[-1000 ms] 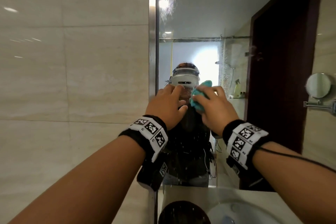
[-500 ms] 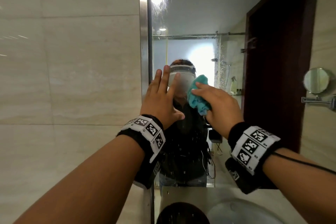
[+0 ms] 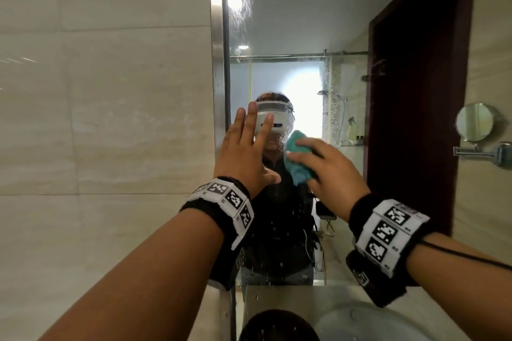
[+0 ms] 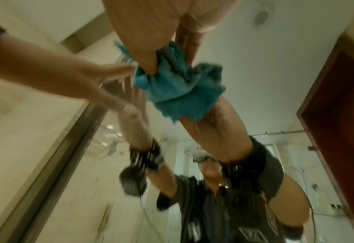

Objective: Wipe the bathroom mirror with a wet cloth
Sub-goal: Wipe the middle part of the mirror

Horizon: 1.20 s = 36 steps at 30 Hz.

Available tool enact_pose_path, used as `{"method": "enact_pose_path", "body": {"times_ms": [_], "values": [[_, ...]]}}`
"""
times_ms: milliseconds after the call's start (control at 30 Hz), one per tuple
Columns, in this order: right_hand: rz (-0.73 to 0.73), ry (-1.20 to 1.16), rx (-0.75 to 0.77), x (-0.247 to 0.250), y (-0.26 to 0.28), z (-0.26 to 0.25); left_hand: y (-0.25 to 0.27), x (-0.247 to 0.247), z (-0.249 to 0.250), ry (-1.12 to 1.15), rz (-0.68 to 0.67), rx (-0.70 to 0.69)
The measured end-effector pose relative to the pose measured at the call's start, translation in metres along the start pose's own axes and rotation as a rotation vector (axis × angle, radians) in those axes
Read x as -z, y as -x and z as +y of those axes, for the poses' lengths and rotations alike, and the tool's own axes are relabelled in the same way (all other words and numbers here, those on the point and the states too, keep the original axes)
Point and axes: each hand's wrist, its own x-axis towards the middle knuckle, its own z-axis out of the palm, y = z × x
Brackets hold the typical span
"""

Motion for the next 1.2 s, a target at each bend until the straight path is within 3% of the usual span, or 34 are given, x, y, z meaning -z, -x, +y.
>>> {"method": "enact_pose_path", "body": {"times_ms": [133, 233, 300, 400, 467, 500, 600, 633, 767, 933, 1033, 1100, 1200], "values": [[-0.08, 0.146, 0.134, 0.005, 0.003, 0.006, -0.002, -0.001, -0.001, -0.005, 0.007, 0.001], [0.103, 0.179, -0.048, 0.028, -0.03, 0.013, -0.002, -0.001, -0.002, -0.002, 0.0, -0.006], [0.15, 0.091, -0.164, 0.02, -0.024, 0.007, -0.001, -0.001, -0.002, -0.001, 0.004, -0.009], [0.032, 0.056, -0.008, -0.007, 0.012, -0.004, -0.001, -0.001, -0.001, -0.008, 0.017, -0.009], [-0.055, 0.101, 0.097, 0.0, 0.007, 0.005, -0.002, -0.002, -0.001, -0.016, 0.017, -0.007], [-0.041, 0.086, 0.043, 0.009, -0.008, 0.012, -0.003, -0.002, -0.002, -0.02, 0.015, -0.007], [0.184, -0.022, -0.26, 0.028, -0.045, 0.021, -0.001, -0.001, -0.001, -0.016, 0.004, -0.001], [0.184, -0.021, -0.27, 0.024, -0.044, 0.015, 0.0, -0.001, -0.001, -0.019, 0.002, 0.001], [-0.079, 0.038, -0.024, -0.01, 0.012, -0.014, 0.0, 0.002, 0.001, -0.025, 0.011, 0.008], [-0.08, 0.09, 0.149, 0.0, -0.014, 0.011, -0.002, 0.001, 0.0, -0.019, 0.006, 0.012], [0.06, 0.029, -0.01, 0.002, -0.024, 0.014, -0.002, -0.002, -0.001, -0.017, 0.008, 0.01], [0.118, -0.002, -0.015, -0.006, -0.011, 0.003, -0.001, -0.003, -0.001, -0.025, 0.01, 0.005], [-0.055, 0.029, 0.217, -0.008, 0.001, 0.0, -0.003, -0.004, -0.002, -0.05, 0.011, -0.003]]}}
